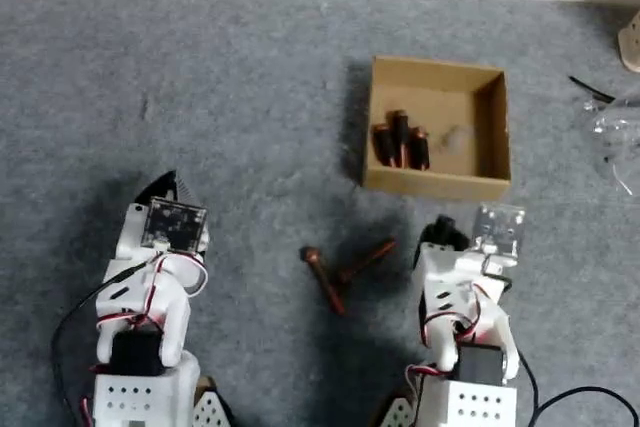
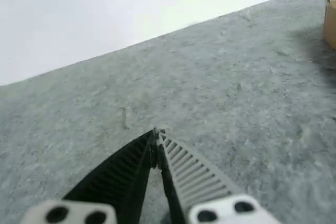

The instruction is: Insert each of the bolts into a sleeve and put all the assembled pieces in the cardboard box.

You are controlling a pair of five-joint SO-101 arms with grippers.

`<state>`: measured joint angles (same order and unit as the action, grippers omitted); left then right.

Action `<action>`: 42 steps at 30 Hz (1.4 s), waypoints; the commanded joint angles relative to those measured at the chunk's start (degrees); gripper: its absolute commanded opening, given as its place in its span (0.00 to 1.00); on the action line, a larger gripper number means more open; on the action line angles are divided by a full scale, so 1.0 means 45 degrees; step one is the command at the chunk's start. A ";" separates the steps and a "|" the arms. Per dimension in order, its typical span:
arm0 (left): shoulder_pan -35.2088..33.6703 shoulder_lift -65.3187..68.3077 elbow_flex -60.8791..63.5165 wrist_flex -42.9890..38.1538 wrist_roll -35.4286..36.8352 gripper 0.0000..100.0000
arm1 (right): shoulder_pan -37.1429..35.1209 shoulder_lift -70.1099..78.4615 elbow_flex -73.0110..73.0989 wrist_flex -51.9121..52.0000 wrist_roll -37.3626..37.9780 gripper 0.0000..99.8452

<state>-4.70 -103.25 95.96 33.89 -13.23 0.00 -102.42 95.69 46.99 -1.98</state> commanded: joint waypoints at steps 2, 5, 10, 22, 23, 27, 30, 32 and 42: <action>0.0205 -0.0225 0.0147 -0.0078 -0.0156 0.01 | 0.0166 -0.0381 0.0830 -0.0381 0.0176 0.00; 0.0303 -0.0088 -0.1260 0.0391 -0.0117 0.01 | 0.0166 -0.0674 0.0869 -0.0381 0.0176 0.00; 0.2159 0.2100 -0.4425 0.2305 -0.1270 0.01 | 0.0186 -0.0654 0.0830 -0.0381 0.0176 0.00; 0.8000 1.7553 -1.3079 0.5138 -0.1700 0.01 | 0.0537 -0.0654 0.0908 -0.0811 0.0176 0.00; 0.8274 1.8237 -1.3646 0.5353 -0.1700 0.01 | 0.0674 -0.0654 0.0908 -0.0811 0.0176 0.00; 0.8860 2.0073 -1.4974 0.5372 -0.1719 0.01 | 0.0850 -0.0654 0.0869 -0.0830 0.0176 0.00; 0.9426 2.1128 -1.5424 0.5392 -0.1739 0.07 | 0.0869 -0.0654 0.0850 -0.0830 0.0176 0.00; 0.9778 2.1812 -1.5619 0.5451 -0.1915 0.15 | 0.0869 -0.0654 0.0850 -0.0830 0.0176 0.00; 0.9192 2.5680 -1.7455 0.5470 -0.2735 0.18 | 0.0869 -0.0654 0.0811 -0.0791 0.0176 0.00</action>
<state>38.73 9.36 22.73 57.98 -25.10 3.25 -104.18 95.69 45.58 -1.98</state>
